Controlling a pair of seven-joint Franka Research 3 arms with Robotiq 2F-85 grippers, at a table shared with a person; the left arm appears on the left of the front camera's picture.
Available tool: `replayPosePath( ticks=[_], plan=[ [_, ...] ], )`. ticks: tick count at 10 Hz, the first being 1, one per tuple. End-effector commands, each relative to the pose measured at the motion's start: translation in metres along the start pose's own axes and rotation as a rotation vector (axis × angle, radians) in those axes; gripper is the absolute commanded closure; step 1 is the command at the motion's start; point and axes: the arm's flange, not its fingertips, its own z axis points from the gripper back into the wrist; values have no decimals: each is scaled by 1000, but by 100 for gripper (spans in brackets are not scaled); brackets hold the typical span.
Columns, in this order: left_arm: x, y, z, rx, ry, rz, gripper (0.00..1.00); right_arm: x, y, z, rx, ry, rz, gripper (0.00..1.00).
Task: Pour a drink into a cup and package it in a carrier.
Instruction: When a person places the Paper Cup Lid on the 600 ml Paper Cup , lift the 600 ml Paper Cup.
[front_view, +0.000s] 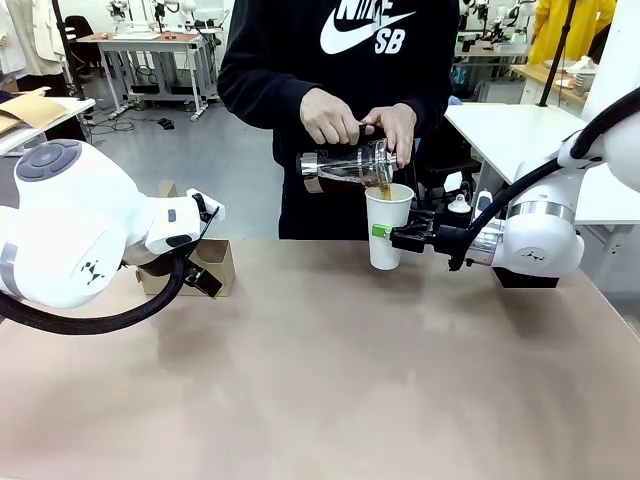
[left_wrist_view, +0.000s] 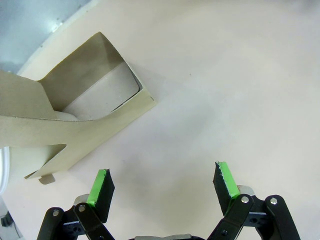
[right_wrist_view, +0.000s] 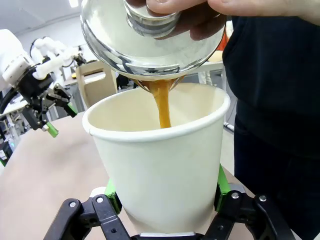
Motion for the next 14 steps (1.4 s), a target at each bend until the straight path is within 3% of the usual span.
replayPosePath(
  ticks=[1, 14],
  plan=[
    [0, 0, 0, -1, -1, 0, 0, 1, 1, -2, -11, 13, 1, 20],
    [0, 0, 0, -1, -1, 0, 0, 1, 1, -2, -11, 13, 1, 20]
  ],
)
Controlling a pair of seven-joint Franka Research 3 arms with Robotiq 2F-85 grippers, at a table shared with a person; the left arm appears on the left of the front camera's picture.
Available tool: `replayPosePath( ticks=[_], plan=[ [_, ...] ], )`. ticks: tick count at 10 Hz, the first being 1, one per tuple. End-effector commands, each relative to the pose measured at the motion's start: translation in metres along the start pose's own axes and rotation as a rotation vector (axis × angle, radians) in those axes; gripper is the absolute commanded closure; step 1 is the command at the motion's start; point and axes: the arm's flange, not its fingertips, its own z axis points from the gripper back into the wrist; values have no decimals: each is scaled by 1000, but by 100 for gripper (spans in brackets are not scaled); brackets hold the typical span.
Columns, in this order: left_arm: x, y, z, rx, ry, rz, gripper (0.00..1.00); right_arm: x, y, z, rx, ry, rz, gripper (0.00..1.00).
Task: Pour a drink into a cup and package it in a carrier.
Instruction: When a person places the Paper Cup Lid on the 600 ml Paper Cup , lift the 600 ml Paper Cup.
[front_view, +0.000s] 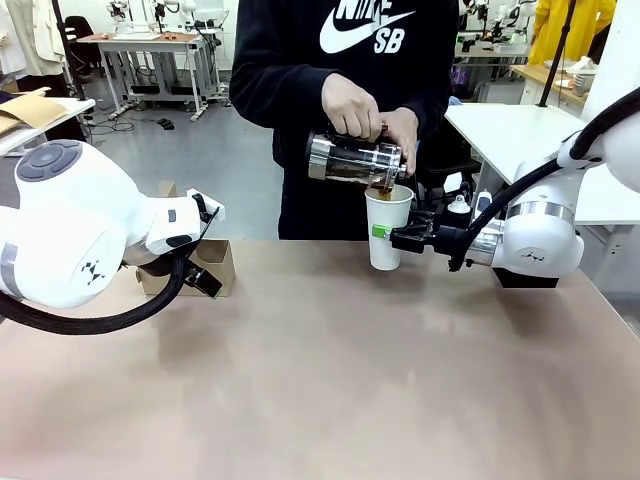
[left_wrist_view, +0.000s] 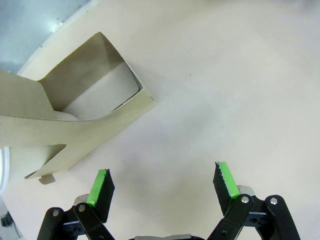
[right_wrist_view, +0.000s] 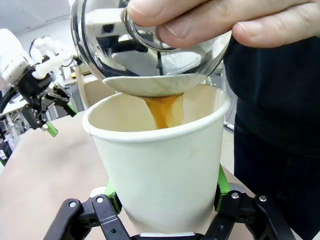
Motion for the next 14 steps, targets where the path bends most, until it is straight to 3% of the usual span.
replayPosePath(
  ticks=[1, 14],
  plan=[
    [0, 0, 0, -1, -1, 0, 0, 2, 1, -2, -9, 10, 2, 20],
    [0, 0, 0, -1, -1, 0, 0, 2, 1, -2, -9, 10, 2, 20]
  ],
)
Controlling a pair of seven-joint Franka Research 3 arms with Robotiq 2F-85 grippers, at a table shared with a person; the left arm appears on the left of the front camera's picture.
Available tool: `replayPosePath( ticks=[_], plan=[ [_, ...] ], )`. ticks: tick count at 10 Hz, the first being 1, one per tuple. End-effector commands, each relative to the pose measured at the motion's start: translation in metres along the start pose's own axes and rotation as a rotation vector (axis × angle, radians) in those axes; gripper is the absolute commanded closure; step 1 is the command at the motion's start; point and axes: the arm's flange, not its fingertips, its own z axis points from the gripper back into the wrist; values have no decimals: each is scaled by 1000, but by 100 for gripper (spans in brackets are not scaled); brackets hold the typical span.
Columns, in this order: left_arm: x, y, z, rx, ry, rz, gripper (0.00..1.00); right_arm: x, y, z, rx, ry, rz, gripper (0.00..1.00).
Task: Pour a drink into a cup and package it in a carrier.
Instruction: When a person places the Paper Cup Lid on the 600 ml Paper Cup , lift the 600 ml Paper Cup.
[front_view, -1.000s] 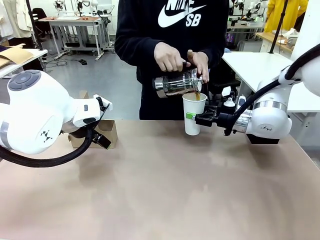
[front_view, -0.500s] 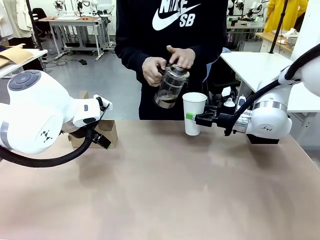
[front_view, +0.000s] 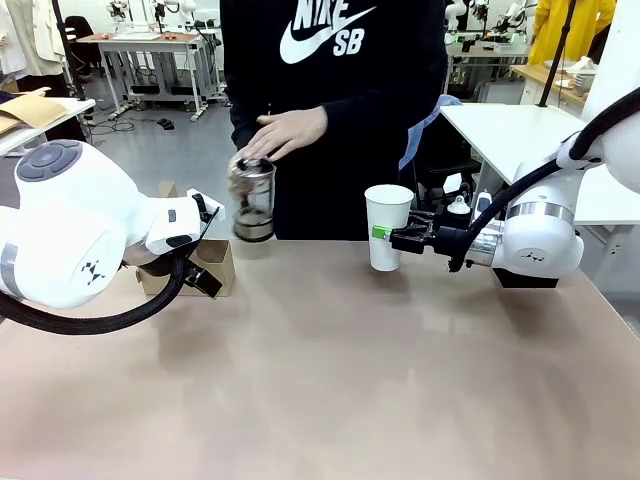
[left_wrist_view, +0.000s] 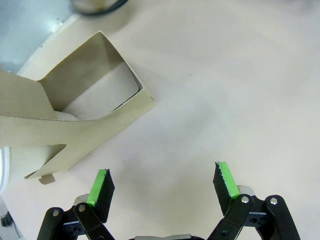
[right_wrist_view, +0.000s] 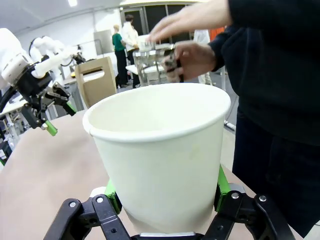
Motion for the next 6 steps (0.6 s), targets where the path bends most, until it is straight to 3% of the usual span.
replayPosePath(
  ticks=[1, 6],
  plan=[
    [0, 0, 0, -1, -1, 0, 0, 3, 1, -3, -7, 6, 3, 20],
    [0, 0, 0, -1, -1, 0, 0, 3, 1, -3, -7, 6, 3, 20]
  ],
)
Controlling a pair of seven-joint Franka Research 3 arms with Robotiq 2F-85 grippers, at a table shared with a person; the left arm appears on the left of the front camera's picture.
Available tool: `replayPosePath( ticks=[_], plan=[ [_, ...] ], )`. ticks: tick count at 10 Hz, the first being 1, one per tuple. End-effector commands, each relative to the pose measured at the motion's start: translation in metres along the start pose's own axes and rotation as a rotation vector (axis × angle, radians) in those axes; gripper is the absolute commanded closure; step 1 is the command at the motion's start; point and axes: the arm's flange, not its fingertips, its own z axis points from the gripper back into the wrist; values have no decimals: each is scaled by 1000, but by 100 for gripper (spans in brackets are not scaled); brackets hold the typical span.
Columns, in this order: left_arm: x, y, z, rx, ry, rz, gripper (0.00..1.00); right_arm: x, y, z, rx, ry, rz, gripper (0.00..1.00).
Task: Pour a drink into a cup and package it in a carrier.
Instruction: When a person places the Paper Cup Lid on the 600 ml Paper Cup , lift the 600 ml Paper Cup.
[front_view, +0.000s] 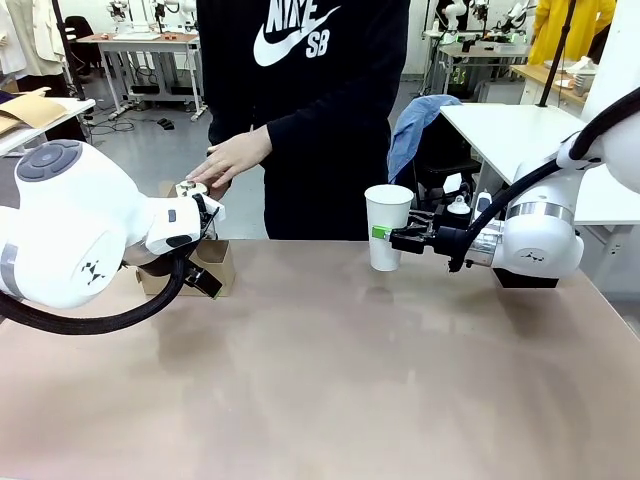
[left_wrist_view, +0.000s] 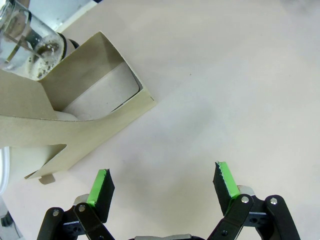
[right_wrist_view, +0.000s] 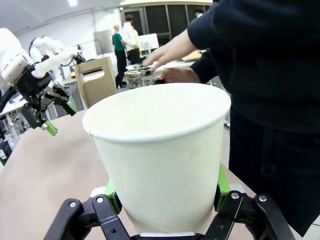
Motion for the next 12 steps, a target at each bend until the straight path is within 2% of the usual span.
replayPosePath(
  ticks=[1, 12],
  plan=[
    [0, 0, 0, -1, -1, 0, 0, 3, 1, -3, -7, 6, 3, 20],
    [0, 0, 0, -1, -1, 0, 0, 3, 1, -3, -7, 6, 3, 20]
  ],
)
